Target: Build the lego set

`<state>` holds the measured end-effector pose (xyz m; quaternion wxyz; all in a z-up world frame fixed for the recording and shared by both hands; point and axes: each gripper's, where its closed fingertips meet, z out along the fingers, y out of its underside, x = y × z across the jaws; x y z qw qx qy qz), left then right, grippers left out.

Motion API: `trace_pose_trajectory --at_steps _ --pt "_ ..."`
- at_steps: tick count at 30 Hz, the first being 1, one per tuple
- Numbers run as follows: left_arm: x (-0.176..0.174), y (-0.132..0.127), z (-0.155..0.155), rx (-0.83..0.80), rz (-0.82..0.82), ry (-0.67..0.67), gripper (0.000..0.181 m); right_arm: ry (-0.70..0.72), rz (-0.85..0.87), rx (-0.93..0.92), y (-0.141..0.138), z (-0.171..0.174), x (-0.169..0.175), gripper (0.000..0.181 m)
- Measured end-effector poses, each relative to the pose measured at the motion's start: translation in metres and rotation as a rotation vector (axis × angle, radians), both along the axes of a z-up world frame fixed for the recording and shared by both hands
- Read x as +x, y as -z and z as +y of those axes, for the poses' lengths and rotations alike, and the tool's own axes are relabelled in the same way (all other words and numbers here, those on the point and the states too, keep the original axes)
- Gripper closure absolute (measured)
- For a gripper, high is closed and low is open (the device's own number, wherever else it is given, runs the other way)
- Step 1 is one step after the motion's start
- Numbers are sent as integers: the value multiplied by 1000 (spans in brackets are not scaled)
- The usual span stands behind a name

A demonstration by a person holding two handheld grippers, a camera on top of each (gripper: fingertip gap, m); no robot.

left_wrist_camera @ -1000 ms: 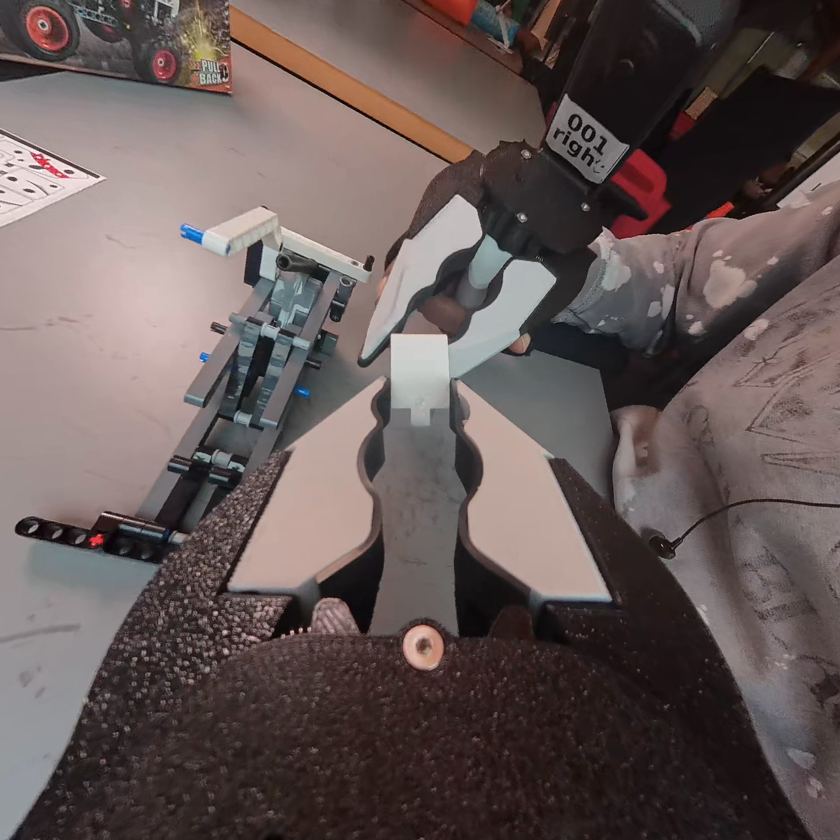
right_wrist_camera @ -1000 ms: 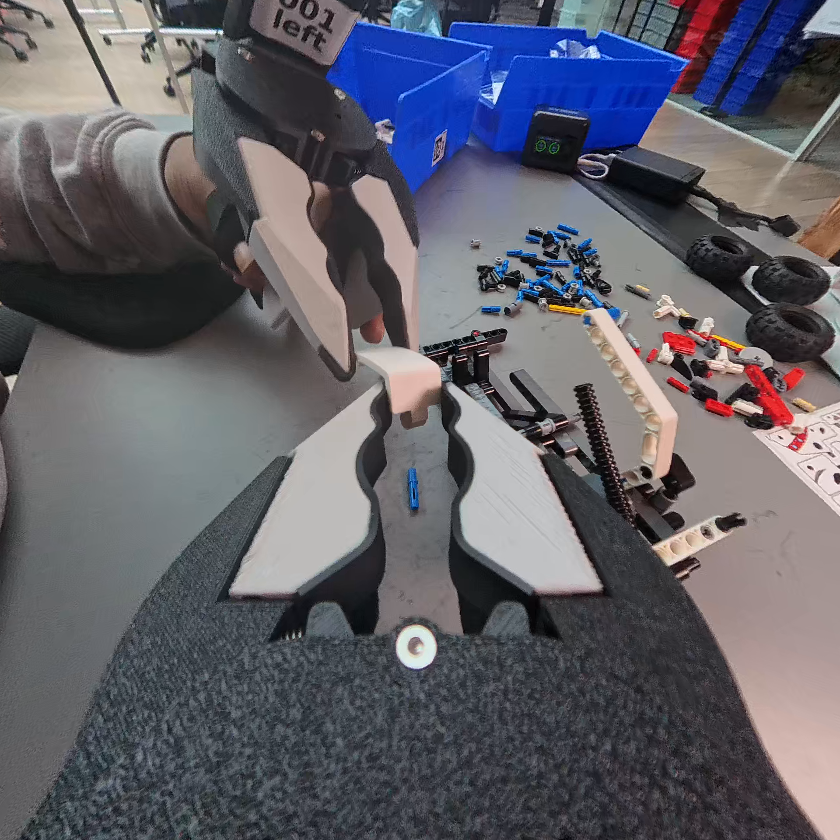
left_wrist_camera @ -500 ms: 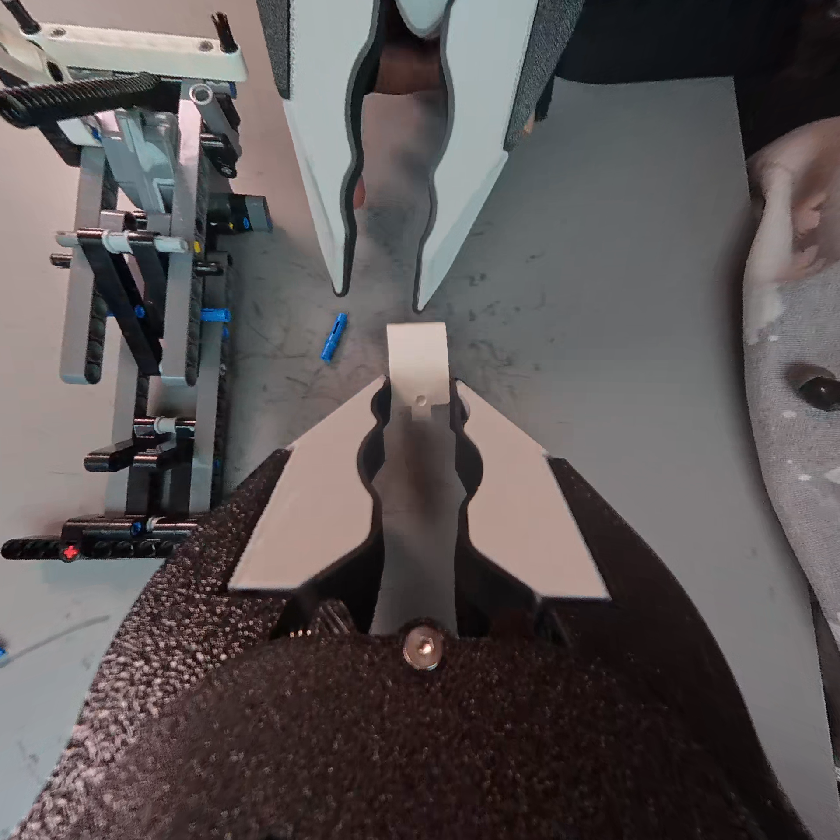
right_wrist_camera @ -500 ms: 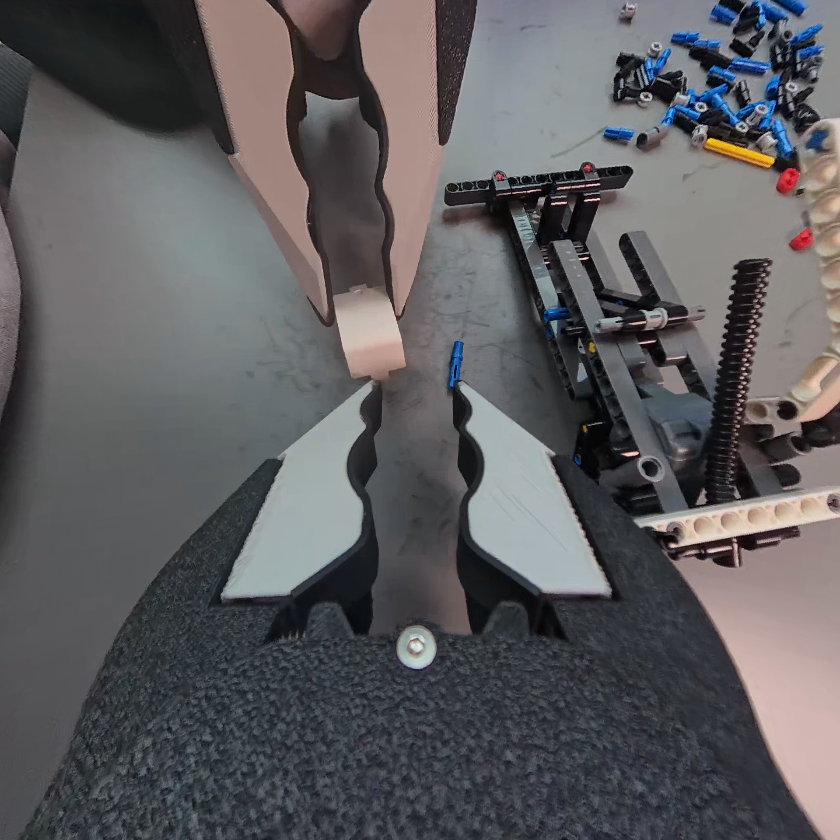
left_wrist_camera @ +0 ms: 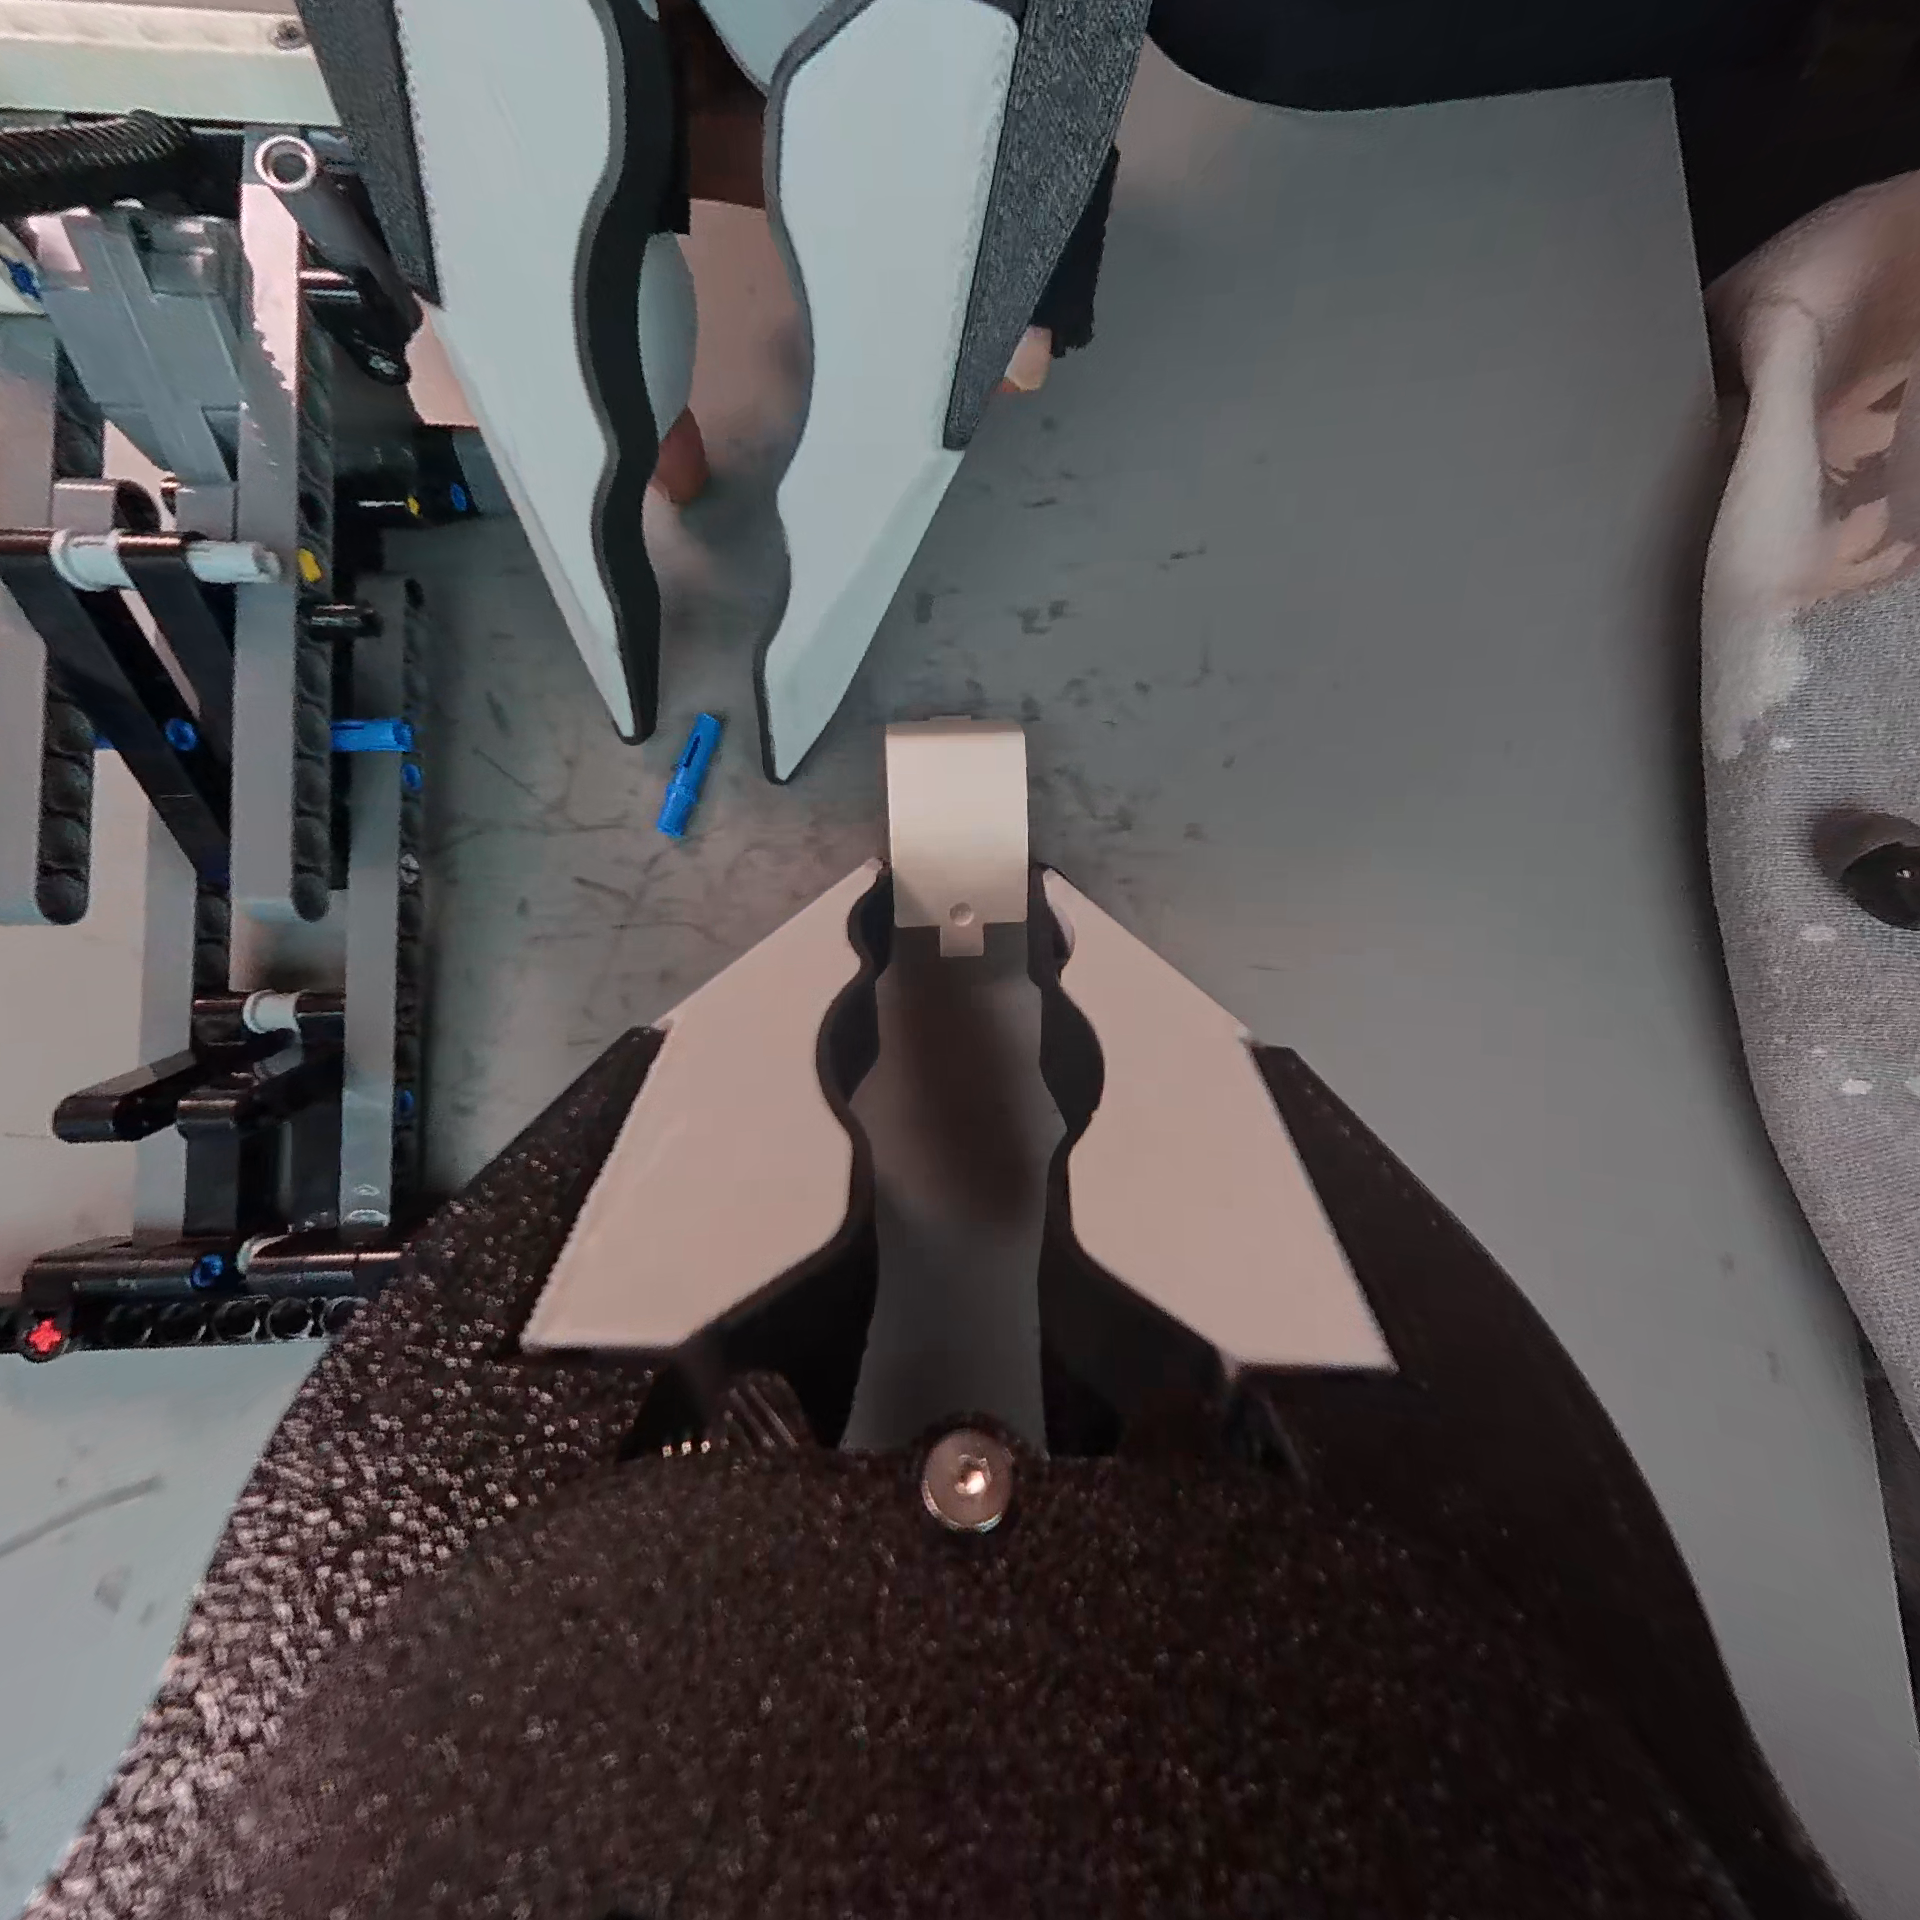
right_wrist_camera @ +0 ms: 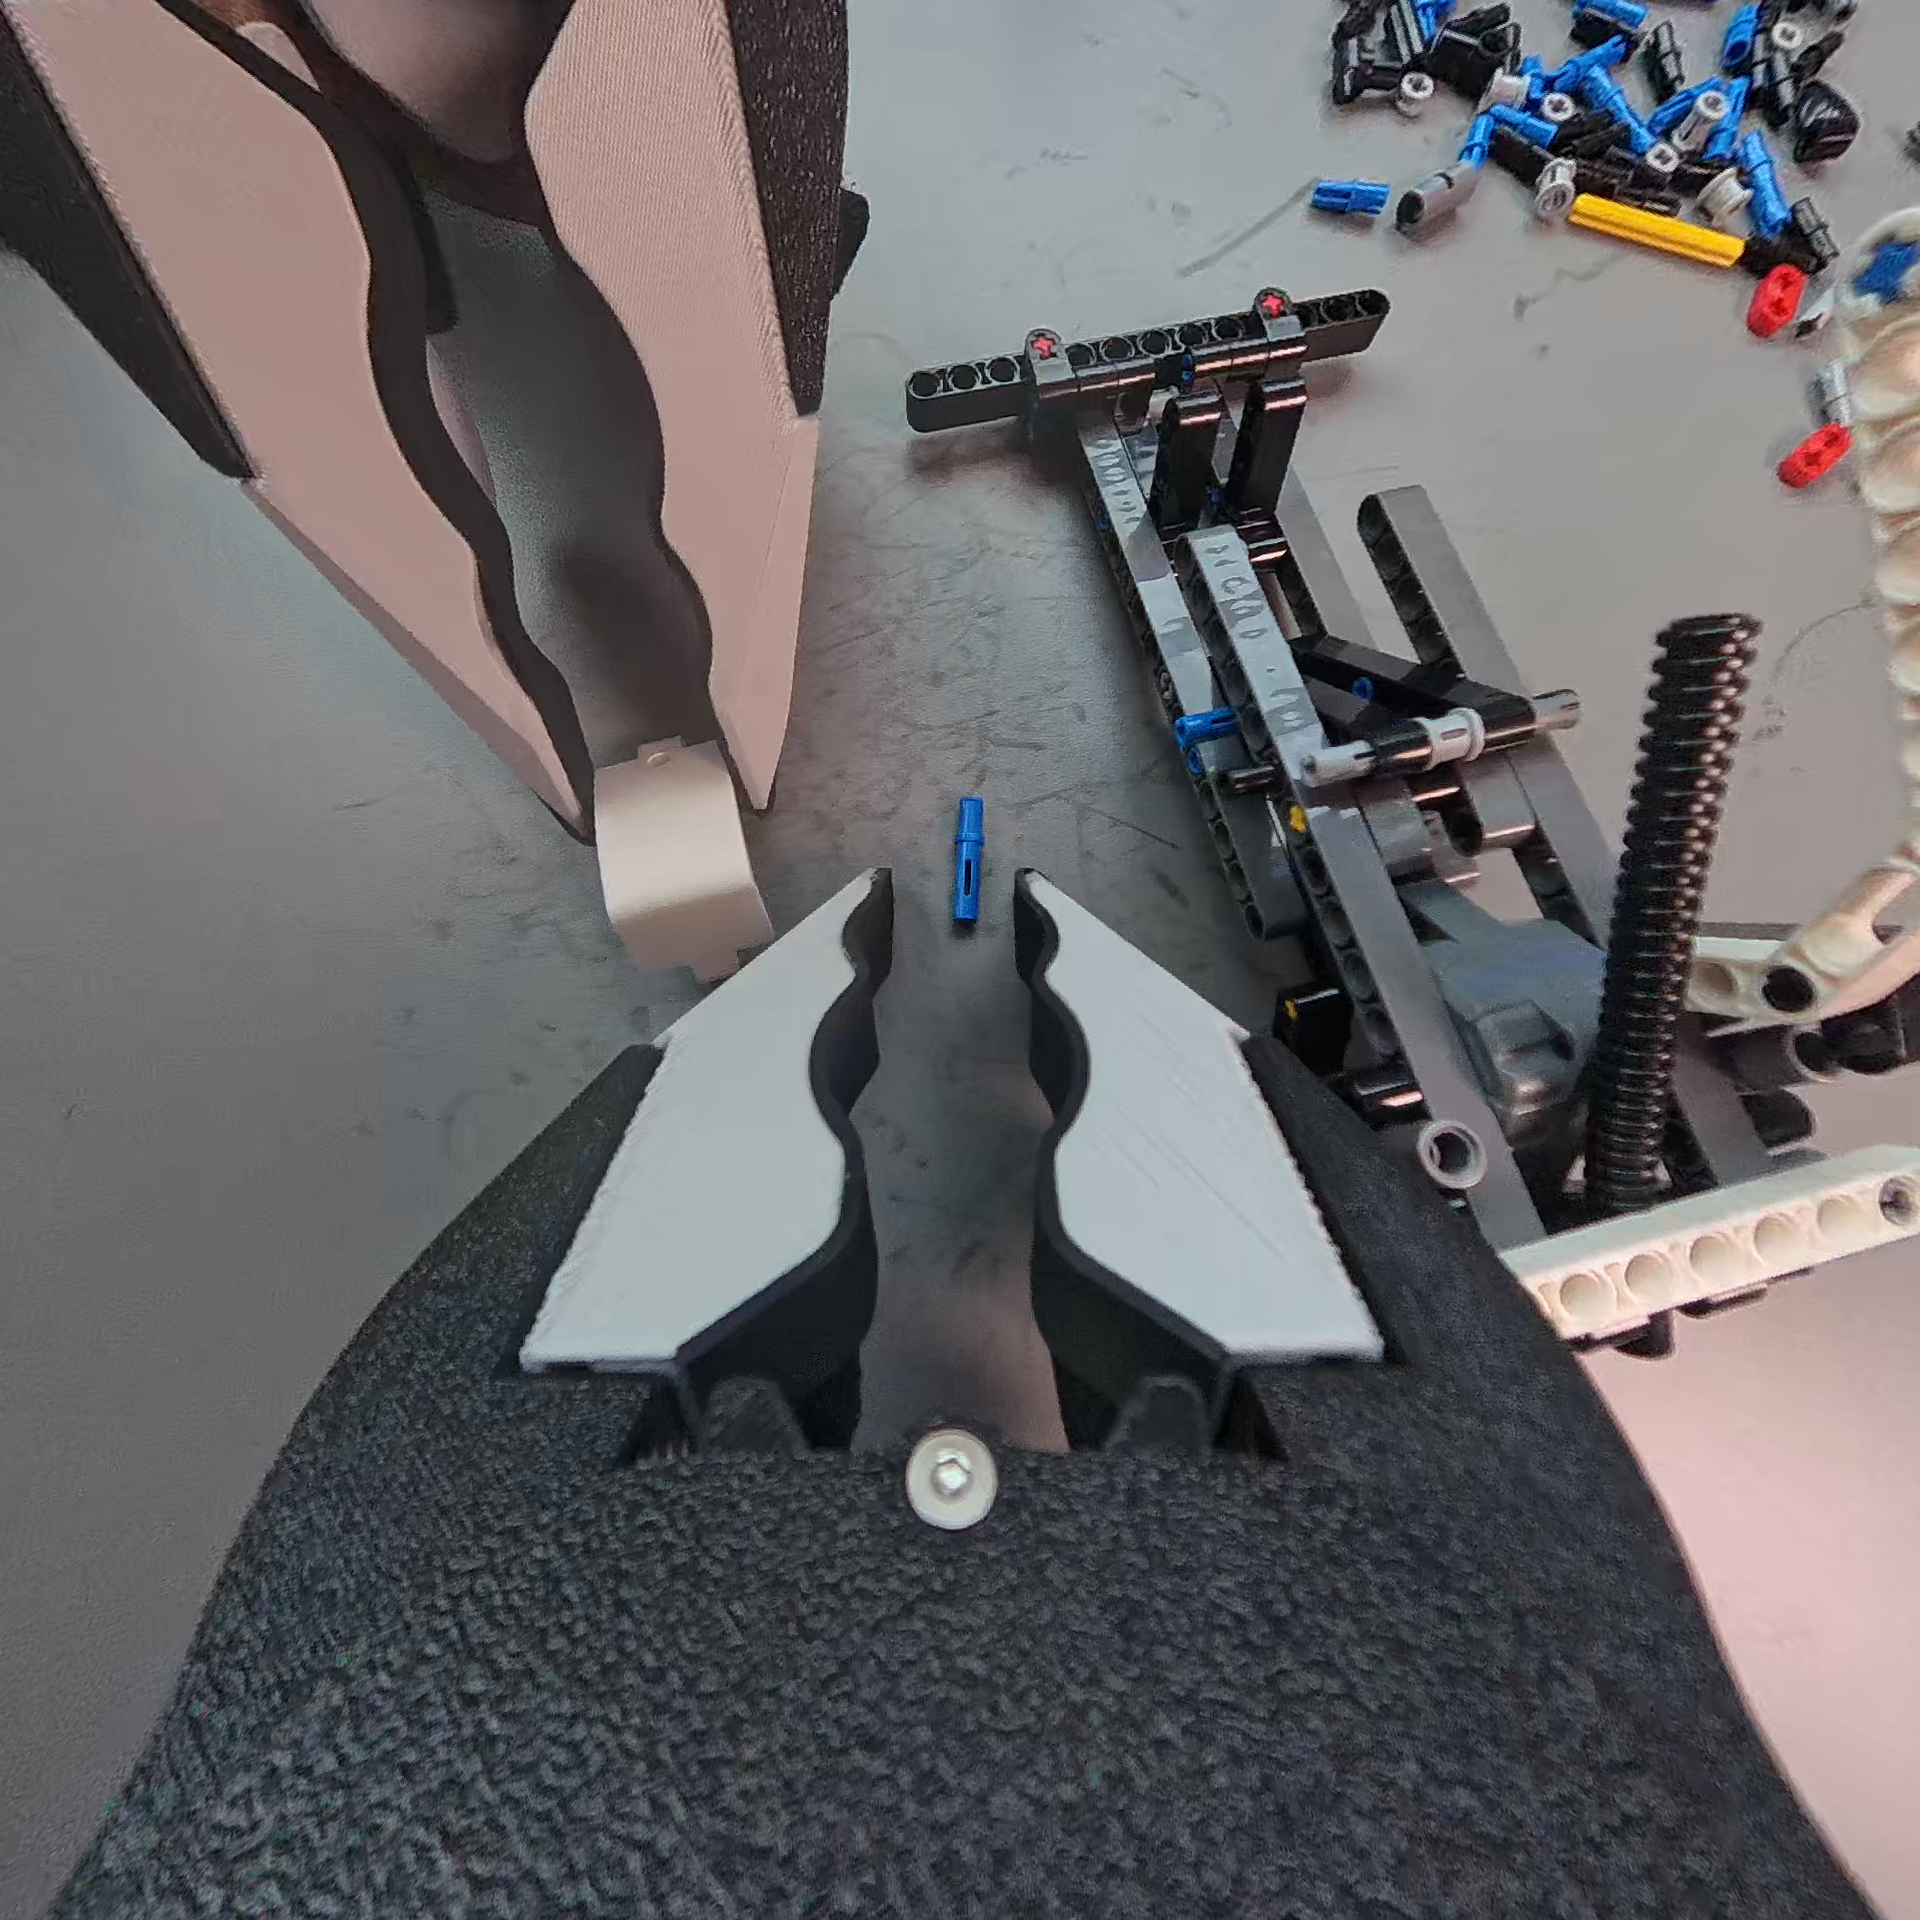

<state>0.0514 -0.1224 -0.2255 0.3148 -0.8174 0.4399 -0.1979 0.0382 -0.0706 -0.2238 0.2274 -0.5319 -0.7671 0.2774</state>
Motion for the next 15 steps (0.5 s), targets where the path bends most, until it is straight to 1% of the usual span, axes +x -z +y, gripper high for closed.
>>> trace_pose_trajectory --at_steps 4,7,11,15 --pt "4 0 -4 -15 -10 16 152 -4 -27 -11 1 -3 0 165" --pt "2 -9 -4 -29 -70 5 150 -23 -23 -4 1 -8 1 175" --pt "-16 -23 11 -11 -141 -101 151 -37 5 10 0 -9 1 178" --pt "-33 -27 26 -3 -202 -209 151 -36 82 -14 -10 -9 -1 178"
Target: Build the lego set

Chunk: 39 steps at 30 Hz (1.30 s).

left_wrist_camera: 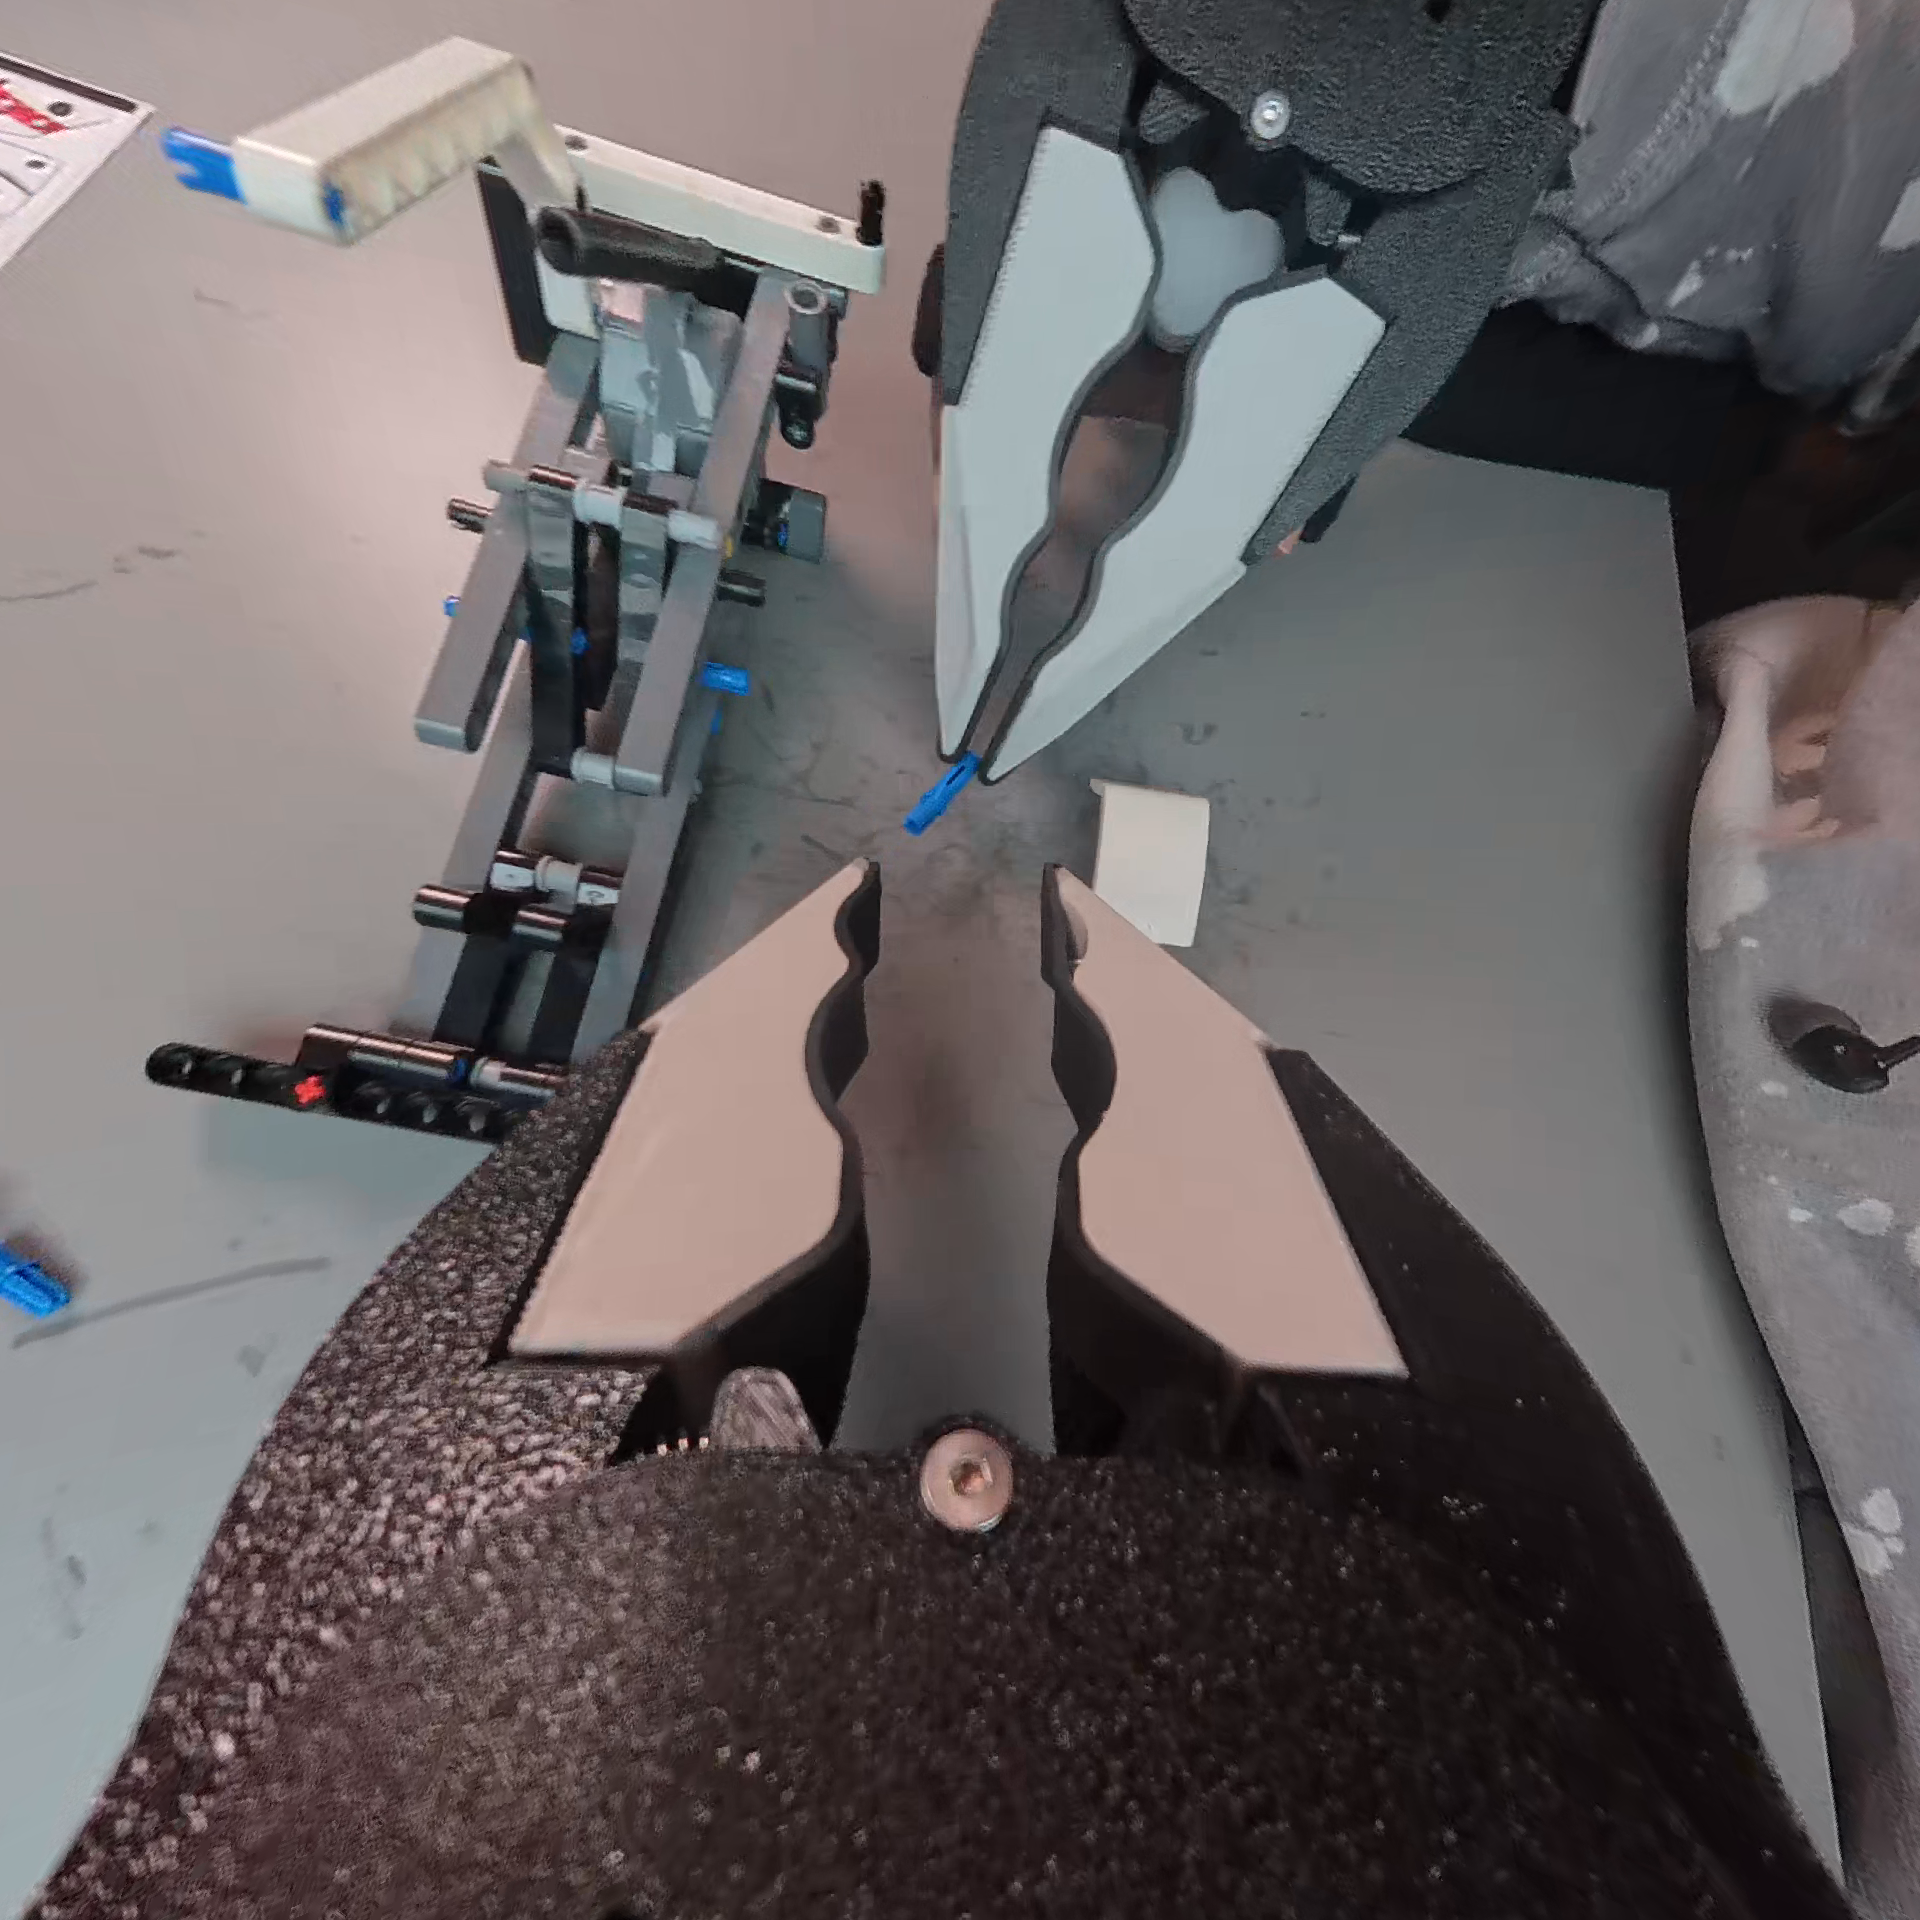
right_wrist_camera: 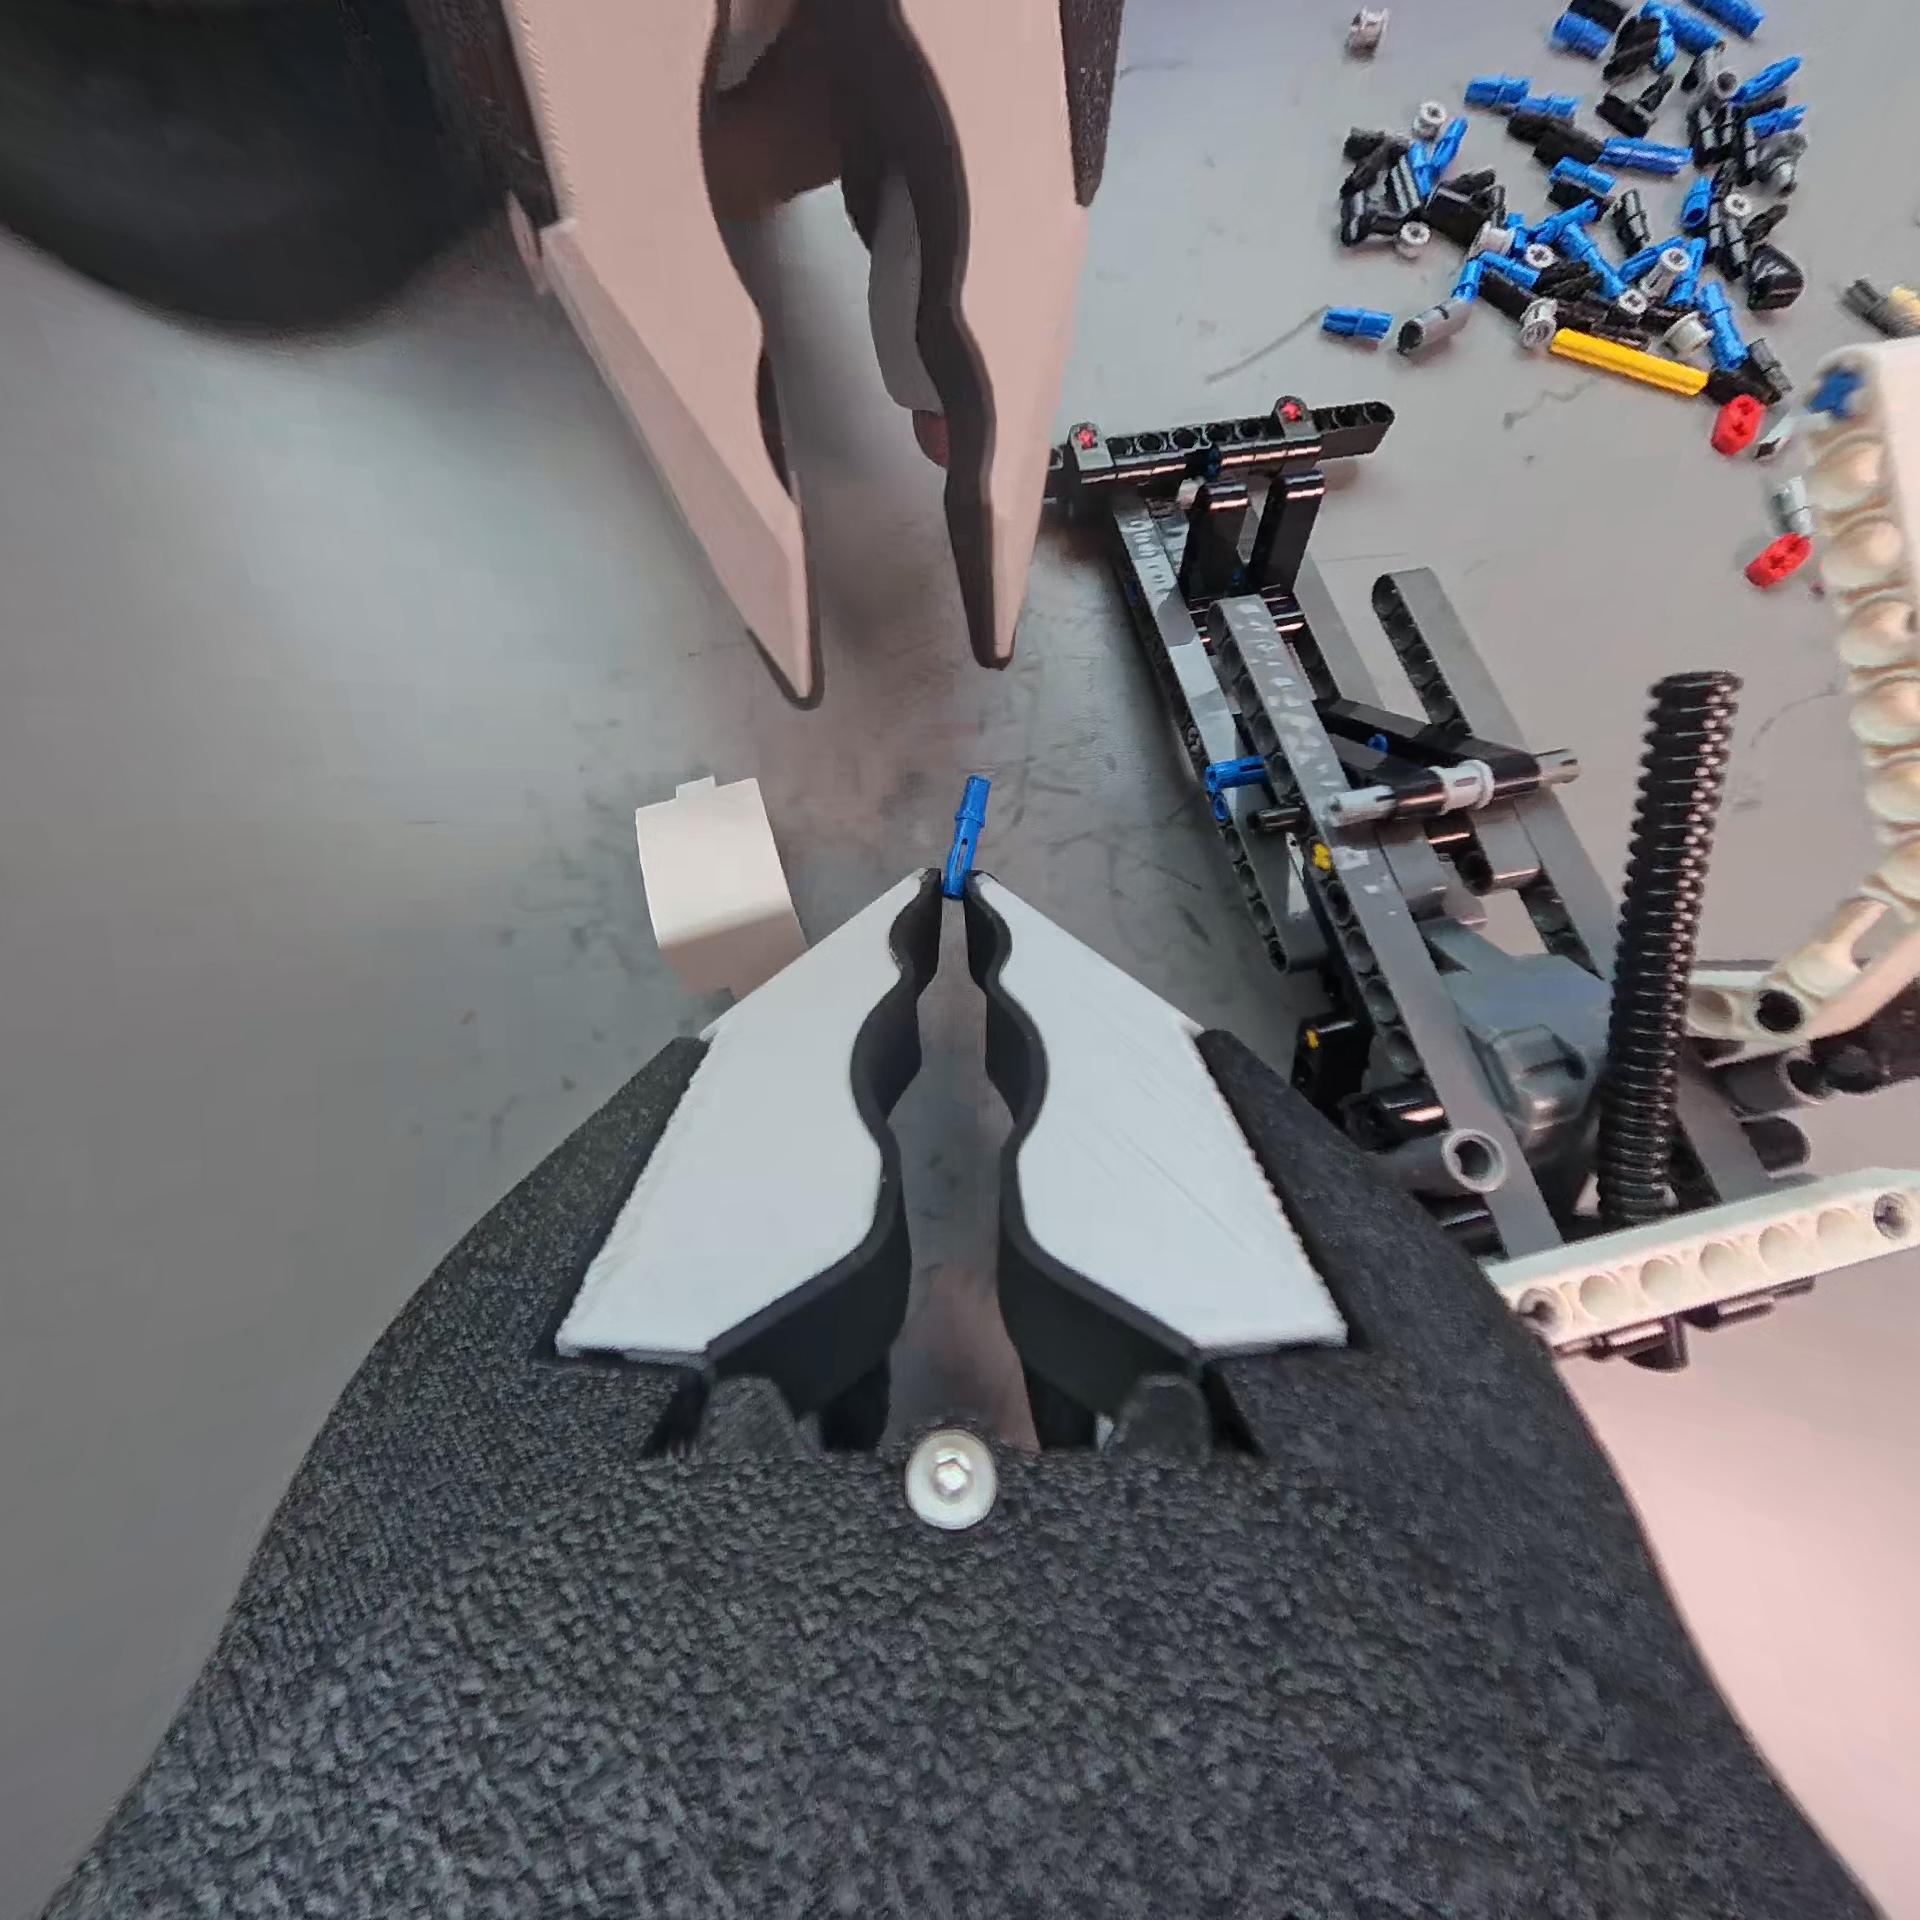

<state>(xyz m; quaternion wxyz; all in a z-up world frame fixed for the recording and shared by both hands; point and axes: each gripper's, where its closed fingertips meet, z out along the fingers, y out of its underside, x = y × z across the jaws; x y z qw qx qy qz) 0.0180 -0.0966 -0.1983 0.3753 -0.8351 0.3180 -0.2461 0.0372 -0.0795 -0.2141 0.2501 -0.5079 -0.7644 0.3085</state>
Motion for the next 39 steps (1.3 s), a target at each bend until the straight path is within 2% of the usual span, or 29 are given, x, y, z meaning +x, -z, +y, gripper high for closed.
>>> trace_pose_trajectory --at_steps 4,12,19,28,35,39 --pt "-1 -7 4 25 -44 -20 151 -4 110 -29 -20 -2 -3 178" --pt "21 -15 -10 102 -16 107 161 -95 189 -96 -41 -25 -1 178" --pt "24 -21 -14 123 -31 130 177 -142 190 -64 -40 -30 3 178" --pt "20 -25 -12 152 -31 115 160 -138 196 -79 -41 -27 5 178" --pt "26 -21 -16 149 -7 143 175 -164 187 -58 -39 -31 7 178" --pt "27 -19 -17 128 -13 144 177 -173 178 -60 -36 -32 7 178"
